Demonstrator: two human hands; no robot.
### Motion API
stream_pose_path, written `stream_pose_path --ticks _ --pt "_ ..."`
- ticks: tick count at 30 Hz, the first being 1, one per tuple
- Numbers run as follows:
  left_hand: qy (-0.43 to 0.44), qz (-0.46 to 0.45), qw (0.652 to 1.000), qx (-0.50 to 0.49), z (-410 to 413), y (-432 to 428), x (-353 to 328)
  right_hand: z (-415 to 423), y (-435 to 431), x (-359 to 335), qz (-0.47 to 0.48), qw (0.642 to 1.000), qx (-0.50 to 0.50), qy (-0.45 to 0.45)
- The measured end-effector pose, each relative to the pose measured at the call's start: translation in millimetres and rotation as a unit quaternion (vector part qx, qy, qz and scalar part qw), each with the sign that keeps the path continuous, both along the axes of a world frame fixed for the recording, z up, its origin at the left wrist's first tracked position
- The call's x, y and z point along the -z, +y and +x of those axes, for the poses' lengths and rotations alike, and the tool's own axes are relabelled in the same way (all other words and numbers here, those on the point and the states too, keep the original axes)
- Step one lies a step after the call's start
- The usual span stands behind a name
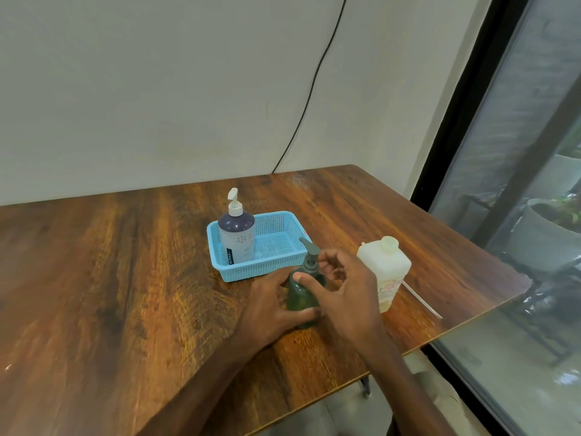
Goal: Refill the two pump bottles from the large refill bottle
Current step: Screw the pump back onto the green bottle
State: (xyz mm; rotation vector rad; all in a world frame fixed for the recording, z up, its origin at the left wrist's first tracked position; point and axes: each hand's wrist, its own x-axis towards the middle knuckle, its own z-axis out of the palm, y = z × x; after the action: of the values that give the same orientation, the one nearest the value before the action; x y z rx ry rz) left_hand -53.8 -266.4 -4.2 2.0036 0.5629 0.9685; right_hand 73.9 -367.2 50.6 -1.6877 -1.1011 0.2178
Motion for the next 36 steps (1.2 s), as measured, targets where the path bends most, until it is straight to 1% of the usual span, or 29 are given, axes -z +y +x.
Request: stream_pose_path --ticks 2,5,8,9,13,15,17,20,24,28,31,34,36 --pt "-0.002 0.003 1.0 0.001 -0.2 -1.5 -3.1 1.9 -0.8 -1.1 -0.014 1.0 -0.026 0.01" --pt "-0.01 -0.002 1.0 0.005 0.2 -1.9 -5.1 6.1 -1.4 -4.4 0.002 0.997 -0.066 0.042" --pt "-0.01 0.0 1.0 0.0 -0.5 -2.3 -6.1 5.3 2.9 -5.8 0.001 0.999 -0.031 0.016" --pt "-0.01 0.003 1.0 0.001 -0.9 -2.5 -6.3 5.0 3.8 -6.2 -0.006 0.999 -0.032 0.014" --pt "-0.009 -0.001 1.0 0.007 -0.4 -2.4 -7.1 14.5 4.4 -4.9 0.009 0.991 -0.103 0.081" --pt "-0.007 -0.002 1.0 0.005 0.8 -1.0 -5.5 15.9 5.8 -4.6 0.009 0.993 -0.09 0.075" --pt "-0.007 0.0 1.0 0.005 1.0 -0.5 -4.1 14.1 6.8 -4.4 -0.012 0.996 -0.078 0.047" --pt "-0.011 -0.011 1.0 0.01 0.8 -0.7 -4.5 15.3 6.1 -1.0 -0.025 0.991 -0.116 0.057" --pt "-0.004 -0.008 1.0 0.008 2.1 -0.2 -4.5 14.3 7.4 0.9 -0.008 0.997 -0.071 0.042" --pt "-0.006 -0.014 1.0 0.013 1.7 -0.1 -2.9 15.0 5.5 0.3 -0.007 0.991 -0.109 0.072" --pt "-0.012 -0.01 1.0 0.014 2.4 -1.8 -5.6 15.9 6.0 0.2 -0.006 0.995 -0.08 0.063" --pt "-0.012 -0.013 1.0 0.017 2.3 -2.7 -6.8 16.9 5.0 1.4 -0.014 0.991 -0.112 0.076" --pt "-0.008 -0.015 1.0 0.017 2.5 -2.4 -6.8 17.3 3.8 1.1 -0.004 0.991 -0.11 0.076"
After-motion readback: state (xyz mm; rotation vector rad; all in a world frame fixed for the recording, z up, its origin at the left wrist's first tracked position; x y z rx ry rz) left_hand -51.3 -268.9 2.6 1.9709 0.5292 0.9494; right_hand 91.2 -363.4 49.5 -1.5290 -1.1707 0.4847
